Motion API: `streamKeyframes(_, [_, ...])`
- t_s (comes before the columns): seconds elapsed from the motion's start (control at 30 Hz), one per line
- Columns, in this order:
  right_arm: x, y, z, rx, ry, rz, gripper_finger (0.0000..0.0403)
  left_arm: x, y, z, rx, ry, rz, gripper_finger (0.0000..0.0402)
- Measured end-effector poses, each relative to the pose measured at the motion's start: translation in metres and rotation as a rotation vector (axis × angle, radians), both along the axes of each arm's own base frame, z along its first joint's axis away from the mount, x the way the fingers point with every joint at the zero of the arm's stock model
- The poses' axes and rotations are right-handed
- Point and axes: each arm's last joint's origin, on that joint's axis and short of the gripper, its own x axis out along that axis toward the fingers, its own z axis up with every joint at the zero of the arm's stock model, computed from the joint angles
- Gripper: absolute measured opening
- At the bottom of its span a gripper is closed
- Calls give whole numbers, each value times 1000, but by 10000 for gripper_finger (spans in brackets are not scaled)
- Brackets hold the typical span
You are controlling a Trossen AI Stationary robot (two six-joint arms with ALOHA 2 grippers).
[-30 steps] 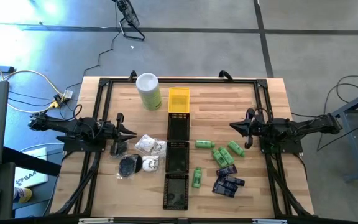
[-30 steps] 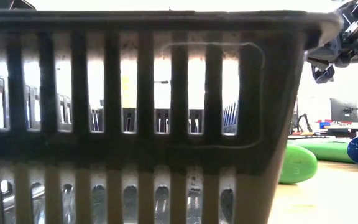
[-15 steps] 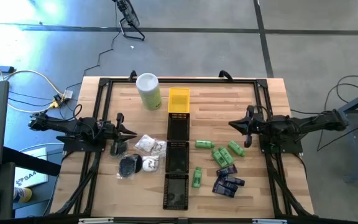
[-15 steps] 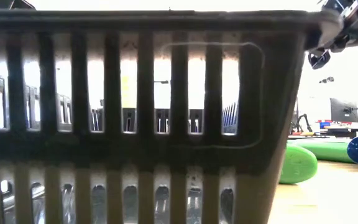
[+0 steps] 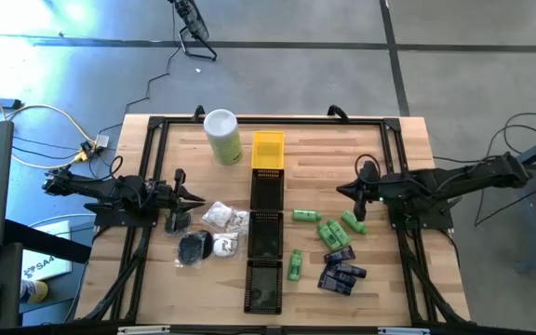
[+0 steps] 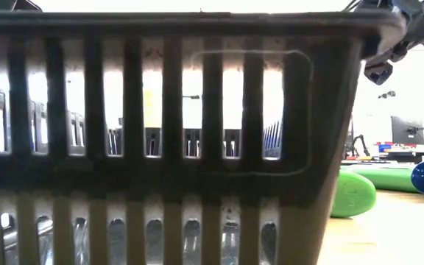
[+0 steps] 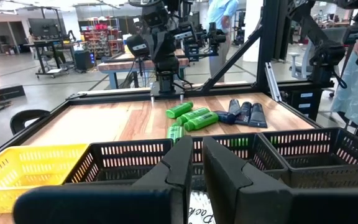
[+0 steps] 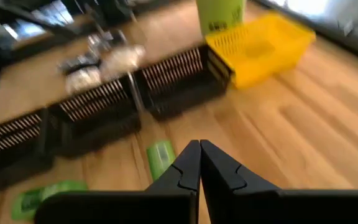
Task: Pick & Place Travel size toiletries
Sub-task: Put the green bottle into the yellow basket
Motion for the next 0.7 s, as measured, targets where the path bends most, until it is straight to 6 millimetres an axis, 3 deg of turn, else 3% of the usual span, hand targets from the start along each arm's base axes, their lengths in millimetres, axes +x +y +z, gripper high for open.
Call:
streamKeyframes(0.3, [9, 3, -5, 140, 247, -62, 2, 0, 0, 0, 0, 0, -1, 33])
streamKeyframes(0.7, [7, 9, -27, 378, 546, -134, 2, 0, 0, 0, 1, 0, -1, 33])
